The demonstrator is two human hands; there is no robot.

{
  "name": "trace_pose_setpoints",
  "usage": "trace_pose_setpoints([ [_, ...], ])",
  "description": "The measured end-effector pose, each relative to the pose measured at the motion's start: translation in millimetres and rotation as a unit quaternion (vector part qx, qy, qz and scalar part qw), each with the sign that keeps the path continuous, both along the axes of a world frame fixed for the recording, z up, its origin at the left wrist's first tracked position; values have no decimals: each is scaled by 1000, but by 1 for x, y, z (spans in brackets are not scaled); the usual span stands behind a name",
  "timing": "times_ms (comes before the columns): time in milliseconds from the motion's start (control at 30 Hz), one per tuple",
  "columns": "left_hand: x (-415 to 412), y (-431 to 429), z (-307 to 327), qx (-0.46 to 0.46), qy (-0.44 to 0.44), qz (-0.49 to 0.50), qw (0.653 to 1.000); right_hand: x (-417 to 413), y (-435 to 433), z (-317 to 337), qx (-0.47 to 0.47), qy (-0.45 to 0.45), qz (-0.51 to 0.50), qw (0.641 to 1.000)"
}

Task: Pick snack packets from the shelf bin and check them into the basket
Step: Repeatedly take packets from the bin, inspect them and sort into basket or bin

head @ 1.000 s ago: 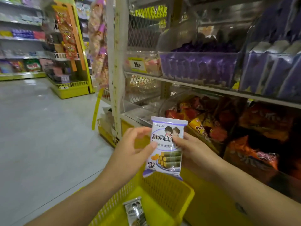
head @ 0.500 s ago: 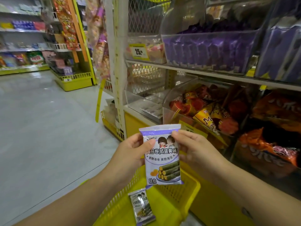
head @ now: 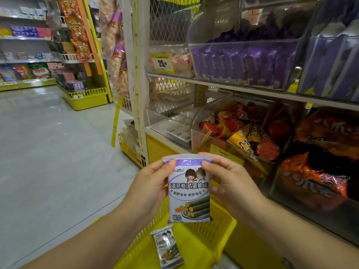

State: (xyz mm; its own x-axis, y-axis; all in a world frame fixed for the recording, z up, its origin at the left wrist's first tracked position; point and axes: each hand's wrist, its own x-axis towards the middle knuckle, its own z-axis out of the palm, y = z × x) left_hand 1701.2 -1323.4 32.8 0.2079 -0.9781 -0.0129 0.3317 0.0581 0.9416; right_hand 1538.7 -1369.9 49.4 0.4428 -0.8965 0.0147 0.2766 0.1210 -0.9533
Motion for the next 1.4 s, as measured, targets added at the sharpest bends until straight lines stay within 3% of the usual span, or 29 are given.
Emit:
trace_pose_setpoints([
  [300, 1, 5, 6, 38, -7, -6, 999, 1, -4, -1, 54, 19, 55, 997],
  [400, 6, 4, 11, 59, 51, 15, 997, -5, -8, 0, -10, 140, 108, 984],
  [467, 11, 2, 15, 60, 96, 38, 993, -7, -6, 1, 5, 191, 180, 965],
  [567, 18, 0, 18, 63, 125, 38, 989, -6, -3, 2, 90, 170, 231, 954],
  [700, 22, 5, 15, 127, 94, -86, 984, -6, -2, 5, 140, 145, 184, 962],
  [800, 22, 9, 10, 137, 80, -147, 976, -7, -4, 6, 155, 140, 171, 963],
  [1133, 28, 12, 11, 156, 94, -192, 964, -8, 1, 10, 183, 106, 216, 953],
  [1200, 24, 13, 14, 150, 66, -177, 970, -7, 2, 9, 144, 129, 196, 961],
  [1267, 17, 14, 13, 127, -32, -107, 986, -4, 2, 2, -3, 213, 118, 970],
  [1333, 11, 13, 11, 89, -128, -50, 987, -2, 5, -2, -188, 303, 9, 934],
  [1400, 2, 14, 11, 40, -112, -86, 989, 0, 10, -3, -256, 277, 6, 926],
])
